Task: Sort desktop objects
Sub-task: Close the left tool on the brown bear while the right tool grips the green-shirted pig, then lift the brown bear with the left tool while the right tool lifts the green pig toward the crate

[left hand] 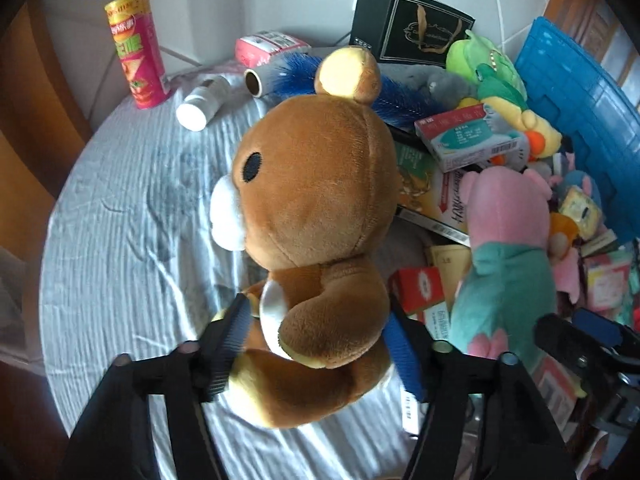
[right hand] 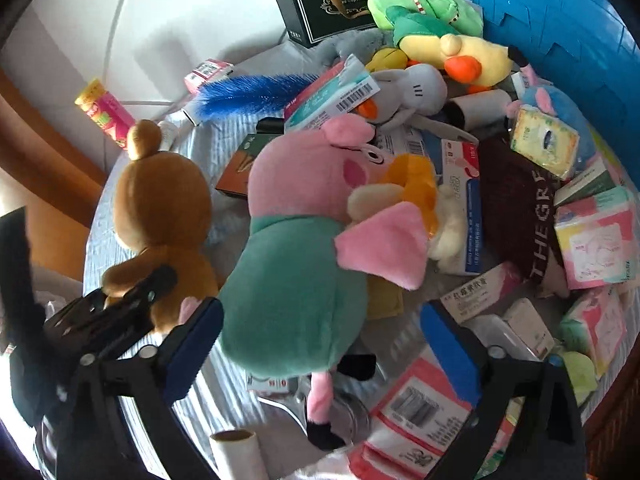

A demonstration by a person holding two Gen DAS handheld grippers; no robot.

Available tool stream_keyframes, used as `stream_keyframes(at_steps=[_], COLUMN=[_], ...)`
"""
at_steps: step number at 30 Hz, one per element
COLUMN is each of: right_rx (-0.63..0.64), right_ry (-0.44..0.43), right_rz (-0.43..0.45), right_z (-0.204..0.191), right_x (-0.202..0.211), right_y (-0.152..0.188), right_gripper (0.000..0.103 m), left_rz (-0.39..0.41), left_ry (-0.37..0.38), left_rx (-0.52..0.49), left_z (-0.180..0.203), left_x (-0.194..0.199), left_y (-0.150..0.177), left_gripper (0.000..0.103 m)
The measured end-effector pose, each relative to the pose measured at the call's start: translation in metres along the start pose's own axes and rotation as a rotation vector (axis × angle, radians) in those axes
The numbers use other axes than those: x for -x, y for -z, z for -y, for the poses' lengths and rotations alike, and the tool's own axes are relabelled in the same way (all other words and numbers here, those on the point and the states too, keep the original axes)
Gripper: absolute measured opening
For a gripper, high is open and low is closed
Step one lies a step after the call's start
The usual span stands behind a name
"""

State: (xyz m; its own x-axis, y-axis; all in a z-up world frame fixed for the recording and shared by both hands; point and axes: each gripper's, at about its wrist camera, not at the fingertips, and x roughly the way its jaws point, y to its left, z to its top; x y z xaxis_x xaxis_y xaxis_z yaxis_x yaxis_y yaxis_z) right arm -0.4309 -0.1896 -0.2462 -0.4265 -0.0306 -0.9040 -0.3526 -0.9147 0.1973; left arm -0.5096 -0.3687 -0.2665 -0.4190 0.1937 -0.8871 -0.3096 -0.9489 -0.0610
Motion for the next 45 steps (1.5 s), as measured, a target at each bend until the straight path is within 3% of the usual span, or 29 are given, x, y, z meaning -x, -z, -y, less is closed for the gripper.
stream_keyframes(at_steps=[8,11,13,15,16,19,22,28,33,39,45], right_rx=[-0.031,-0.02,-0.026,-0.032,-0.034,-0.017,0.029,0.111,0.178,0.157,0.15], right_ry=[-0.03,-0.044,-0.063,-0.079,-0.087,-0.081,-0.058,0.002,0.048,0.046,0.047], right_rz=[-0.037,-0.052,-0.076,-0.093,-0.101,-0.094,-0.076,-0.021,-0.032,-0.045,-0.009], right_z=[-0.002,-0.005,-0.004,-0.003,-0.003,-0.005,-0.011,-0.023,-0.027,-0.016,-0.023], right_x=[-0.028,-0.032,-0.04,-0.049,-0.054,-0.055,-0.048,-0.023,-0.013,-0.019,-0.013], right_y=[-0.01,-0.009,-0.01,-0.01,-0.01,-0.008,-0.006,-0.004,0.006,0.012,0.008], right_gripper=[0.099,0.099,0.099,0.099,0.099,0.098,0.087,0.085,0.085,0.102,0.103], left_rz=[-0.005,-0.017,-0.031,-0.048,-0.058,-0.057,-0.048,0.018,0.011,-0.063,-0.047], left_ry=[-0.016,-0.008,0.004,0.056,0.089,0.101,0.076,0.005,-0.012,-0.044,-0.06], left_rx=[-0.047,-0.054,-0.053,-0.043,-0.032,-0.019,-0.024,-0.03,-0.021,-0.023,0.006], left_z=[0.005,0.007,0.006,0.005,0.004,-0.001,-0.005,-0.013,-0.017,-0.01,-0.015], left_x=[-0.016,-0.025,-0.034,-0.039,-0.04,-0.03,-0.019,0.018,0.03,0.006,0.005], left_y=[-0.015,-0.019,-0.022,-0.022,-0.022,-0.016,-0.007,0.005,0.022,0.038,0.034], left_gripper=[0.093,0.094,0.093,0.08,0.066,0.064,0.064,0.063,0.063,0.069,0.078])
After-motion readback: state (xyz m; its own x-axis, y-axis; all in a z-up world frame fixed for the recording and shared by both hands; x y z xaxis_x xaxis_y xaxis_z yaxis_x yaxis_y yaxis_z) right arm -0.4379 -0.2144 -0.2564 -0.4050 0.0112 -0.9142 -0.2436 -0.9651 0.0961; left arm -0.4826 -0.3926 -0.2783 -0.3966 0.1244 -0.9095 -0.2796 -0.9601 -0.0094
